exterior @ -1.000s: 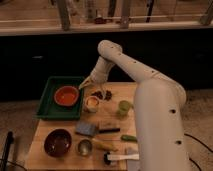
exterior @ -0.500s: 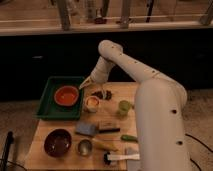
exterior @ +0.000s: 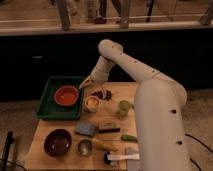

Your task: Place apple in paper cup

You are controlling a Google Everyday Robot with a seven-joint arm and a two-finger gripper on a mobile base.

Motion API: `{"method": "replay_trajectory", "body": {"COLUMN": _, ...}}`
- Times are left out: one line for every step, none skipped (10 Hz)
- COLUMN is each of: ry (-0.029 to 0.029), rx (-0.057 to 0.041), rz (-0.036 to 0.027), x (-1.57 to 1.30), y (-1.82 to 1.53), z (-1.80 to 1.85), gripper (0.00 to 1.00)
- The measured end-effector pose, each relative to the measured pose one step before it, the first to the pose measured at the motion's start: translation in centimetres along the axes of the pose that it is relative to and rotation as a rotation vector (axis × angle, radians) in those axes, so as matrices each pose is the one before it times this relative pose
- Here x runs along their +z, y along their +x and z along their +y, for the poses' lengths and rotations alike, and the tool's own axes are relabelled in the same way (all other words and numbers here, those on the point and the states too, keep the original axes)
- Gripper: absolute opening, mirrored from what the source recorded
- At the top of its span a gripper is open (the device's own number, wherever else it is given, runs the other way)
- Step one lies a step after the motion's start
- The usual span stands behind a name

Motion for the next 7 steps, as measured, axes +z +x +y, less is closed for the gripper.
{"method": "replay_trajectory", "body": {"ry": 0.00043, "rx": 0.00013, "rz": 0.00064, "x": -0.048, "y": 0.019, "z": 0.001, "gripper": 0.80}}
{"method": "replay_trajectory", "body": {"ry": 0.00003, "rx": 0.00125, "rz": 0.00061, "x": -0.075, "y": 0.033, "z": -0.014, "gripper": 0.80}}
{"method": "replay_trajectory", "body": {"ry": -0.00001, "rx": -0.00010, "rz": -0.00026, "x": -0.002, "y": 0.046, "z": 0.018, "gripper": 0.80}}
{"method": "replay_trajectory", "body": {"ry": 0.00043, "rx": -0.00178, "rz": 0.00132, "x": -0.088, "y": 0.037, "z": 0.002, "gripper": 0.80}}
{"method": "replay_trajectory", "body": {"ry": 0.00003, "rx": -0.00113, "rz": 0.00125, "x": -0.069, "y": 0.048, "z": 0.047, "gripper": 0.80}}
{"method": "replay_trajectory", "body": {"ry": 0.00049, "rx": -0.00204, "rz": 0.00074, "x": -0.063, "y": 0.024, "z": -0.010, "gripper": 0.80}}
{"method": "replay_trajectory", "body": {"ry": 0.00004, "rx": -0.00023, "rz": 0.00036, "x": -0.013, "y": 0.006, "z": 0.002, "gripper": 0.80}}
